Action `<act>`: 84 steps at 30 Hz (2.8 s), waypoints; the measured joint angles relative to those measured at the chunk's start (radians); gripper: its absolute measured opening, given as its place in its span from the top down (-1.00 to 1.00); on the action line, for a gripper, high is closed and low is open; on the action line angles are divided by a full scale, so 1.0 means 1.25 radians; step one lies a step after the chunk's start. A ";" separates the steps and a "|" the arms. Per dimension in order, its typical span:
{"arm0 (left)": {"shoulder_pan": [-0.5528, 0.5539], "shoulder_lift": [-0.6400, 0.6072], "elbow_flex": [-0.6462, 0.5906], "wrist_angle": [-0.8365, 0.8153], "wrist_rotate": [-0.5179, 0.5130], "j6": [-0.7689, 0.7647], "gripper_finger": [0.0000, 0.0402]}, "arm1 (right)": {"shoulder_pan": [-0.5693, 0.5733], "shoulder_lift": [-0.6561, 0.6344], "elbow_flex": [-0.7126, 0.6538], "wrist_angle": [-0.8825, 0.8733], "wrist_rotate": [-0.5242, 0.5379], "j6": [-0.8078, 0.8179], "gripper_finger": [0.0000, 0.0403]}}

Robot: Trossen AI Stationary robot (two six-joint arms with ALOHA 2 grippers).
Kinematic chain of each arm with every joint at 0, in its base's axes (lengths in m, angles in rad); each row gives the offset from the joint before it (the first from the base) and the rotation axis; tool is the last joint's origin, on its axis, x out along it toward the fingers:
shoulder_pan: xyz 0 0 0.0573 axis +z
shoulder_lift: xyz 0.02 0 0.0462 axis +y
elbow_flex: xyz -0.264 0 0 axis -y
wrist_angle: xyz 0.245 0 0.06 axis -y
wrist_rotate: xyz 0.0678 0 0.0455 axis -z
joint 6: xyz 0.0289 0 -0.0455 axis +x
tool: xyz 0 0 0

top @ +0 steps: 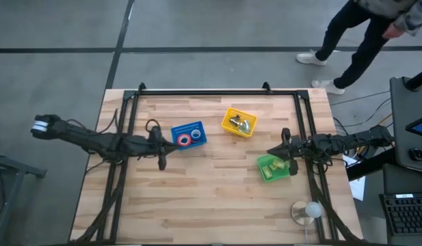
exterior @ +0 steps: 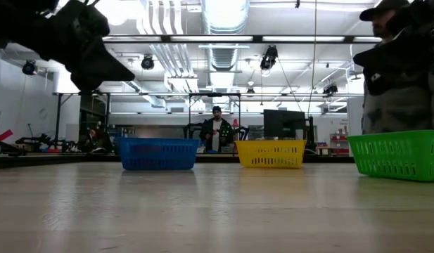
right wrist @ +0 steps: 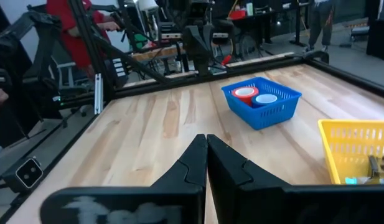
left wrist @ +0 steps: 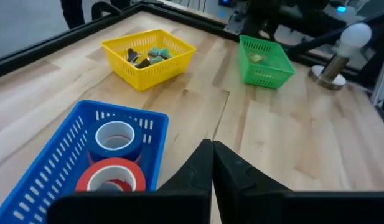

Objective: Pick and place Stapler, Stapler remover, tape
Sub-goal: Return to Home Position

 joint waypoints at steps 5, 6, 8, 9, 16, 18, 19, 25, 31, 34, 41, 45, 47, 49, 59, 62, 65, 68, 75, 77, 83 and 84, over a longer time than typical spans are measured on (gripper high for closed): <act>-0.011 -0.082 -0.053 0.014 0.029 0.010 0.98 | 0.000 -0.001 0.000 0.008 -0.001 -0.021 0.96; -0.016 -0.097 -0.067 0.026 0.041 0.020 0.97 | 0.000 -0.001 0.000 0.008 -0.001 -0.021 0.96; -0.027 -0.126 -0.099 0.070 0.045 0.028 0.95 | 0.000 -0.001 0.000 0.008 -0.001 -0.023 0.96; -0.034 -0.142 -0.116 0.097 0.045 0.039 0.93 | 0.000 -0.001 0.000 0.008 -0.001 -0.023 0.96; -0.042 -0.278 -0.185 0.092 0.045 0.193 0.91 | 0.000 -0.001 0.000 0.011 -0.002 -0.029 0.96; -0.042 -0.314 -0.194 0.064 0.049 0.243 0.91 | 0.000 -0.001 0.000 0.011 -0.002 -0.030 0.96; -0.042 -0.330 -0.199 0.067 0.064 0.239 0.91 | 0.000 -0.001 0.000 0.011 -0.002 -0.033 0.96; -0.043 -0.429 -0.220 0.091 0.201 0.268 0.90 | 0.000 -0.011 0.003 0.017 -0.005 -0.063 0.96; -0.043 -0.540 -0.273 0.098 0.217 0.294 0.90 | 0.000 -0.048 0.004 0.020 -0.025 -0.112 0.96; -0.043 -0.585 -0.274 0.031 0.228 0.295 0.89 | 0.000 -0.065 -0.005 0.020 -0.053 -0.113 0.96; -0.042 -0.603 -0.274 -0.015 0.227 0.341 0.90 | 0.000 -0.074 -0.034 0.016 -0.053 -0.137 0.96; -0.042 -0.592 -0.275 -0.026 0.229 0.343 0.89 | 0.000 -0.073 -0.037 -0.001 -0.050 -0.155 0.96; -0.043 -0.587 -0.275 -0.026 0.228 0.339 0.88 | 0.000 -0.075 -0.037 -0.001 -0.050 -0.162 0.96; -0.043 -0.582 -0.275 -0.027 0.228 0.323 0.87 | 0.000 -0.075 -0.037 -0.002 -0.044 -0.162 0.96; -0.043 -0.578 -0.275 -0.023 0.225 0.300 0.87 | 0.000 -0.074 -0.037 -0.007 -0.005 -0.157 0.96; -0.043 -0.578 -0.276 -0.022 0.223 0.300 0.87 | 0.000 -0.074 -0.037 -0.007 -0.005 -0.148 0.96; -0.043 -0.578 -0.276 -0.021 0.223 0.300 0.87 | 0.000 -0.074 -0.037 -0.007 -0.005 -0.148 0.96; -0.043 -0.578 -0.276 -0.021 0.223 0.300 0.87 | 0.000 -0.074 -0.037 -0.007 -0.005 -0.146 0.96; -0.043 -0.578 -0.276 -0.020 0.223 0.300 0.87 | 0.000 -0.074 -0.037 -0.006 -0.005 -0.146 0.96; -0.043 -0.578 -0.276 -0.020 0.223 0.300 0.87 | 0.000 -0.074 -0.037 -0.006 -0.005 -0.146 0.96; -0.043 -0.578 -0.276 -0.020 0.223 0.300 0.87 | 0.000 -0.074 -0.037 -0.006 -0.005 -0.146 0.96; -0.043 -0.578 -0.276 -0.020 0.223 0.300 0.87 | 0.000 -0.074 -0.037 -0.006 -0.005 -0.146 0.96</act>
